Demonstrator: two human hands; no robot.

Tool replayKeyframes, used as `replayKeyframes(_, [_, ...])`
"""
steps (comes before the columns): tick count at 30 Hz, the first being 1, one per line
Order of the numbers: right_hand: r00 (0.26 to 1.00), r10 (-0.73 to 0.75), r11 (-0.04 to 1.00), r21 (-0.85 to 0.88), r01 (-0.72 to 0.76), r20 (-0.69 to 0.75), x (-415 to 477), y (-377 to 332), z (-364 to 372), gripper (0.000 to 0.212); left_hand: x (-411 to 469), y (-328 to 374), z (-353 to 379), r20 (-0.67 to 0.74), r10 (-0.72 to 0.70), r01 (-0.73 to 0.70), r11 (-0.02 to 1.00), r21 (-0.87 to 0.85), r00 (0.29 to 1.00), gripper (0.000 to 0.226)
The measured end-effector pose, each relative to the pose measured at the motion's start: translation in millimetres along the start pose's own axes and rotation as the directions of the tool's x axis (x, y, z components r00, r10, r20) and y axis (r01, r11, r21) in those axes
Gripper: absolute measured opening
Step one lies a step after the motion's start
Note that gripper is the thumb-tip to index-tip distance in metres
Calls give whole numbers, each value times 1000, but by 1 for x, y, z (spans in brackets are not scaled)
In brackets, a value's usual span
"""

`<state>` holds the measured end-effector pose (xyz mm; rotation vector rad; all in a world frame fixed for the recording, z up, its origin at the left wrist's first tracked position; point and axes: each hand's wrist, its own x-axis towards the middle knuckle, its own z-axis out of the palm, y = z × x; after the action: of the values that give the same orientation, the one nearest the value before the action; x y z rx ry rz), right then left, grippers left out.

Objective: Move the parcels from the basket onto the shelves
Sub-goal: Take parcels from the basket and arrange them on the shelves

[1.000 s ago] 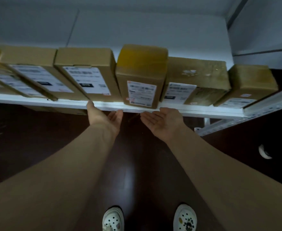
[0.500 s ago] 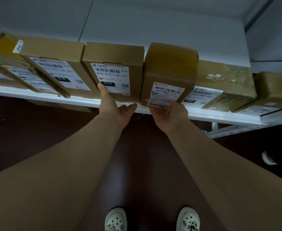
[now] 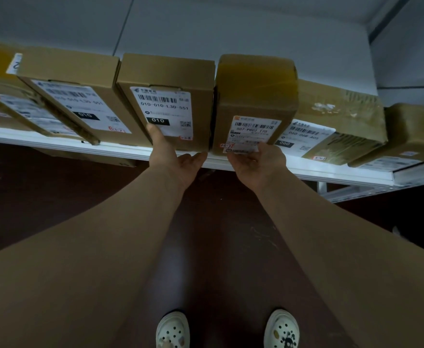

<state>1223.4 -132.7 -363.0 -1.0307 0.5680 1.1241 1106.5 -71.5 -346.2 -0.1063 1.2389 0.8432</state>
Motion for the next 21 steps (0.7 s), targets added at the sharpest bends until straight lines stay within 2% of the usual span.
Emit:
replayKeyframes(17, [1000,8,999,-40,-8,-9,-1,-4,2,32,-1,2,-2,30,-23,23,1000,-13,999,72])
replayKeyframes(19, [999,11,991,-135,-17,-38,-11,-7,-3,32,-2,1,-3,48,-38,39,999,-22,998,69])
replayKeyframes(21, [992,-72,934,-356,31,-104,-28,-12,-11,23,-5,-2,-4,51,-68,70,997,-41,996,67])
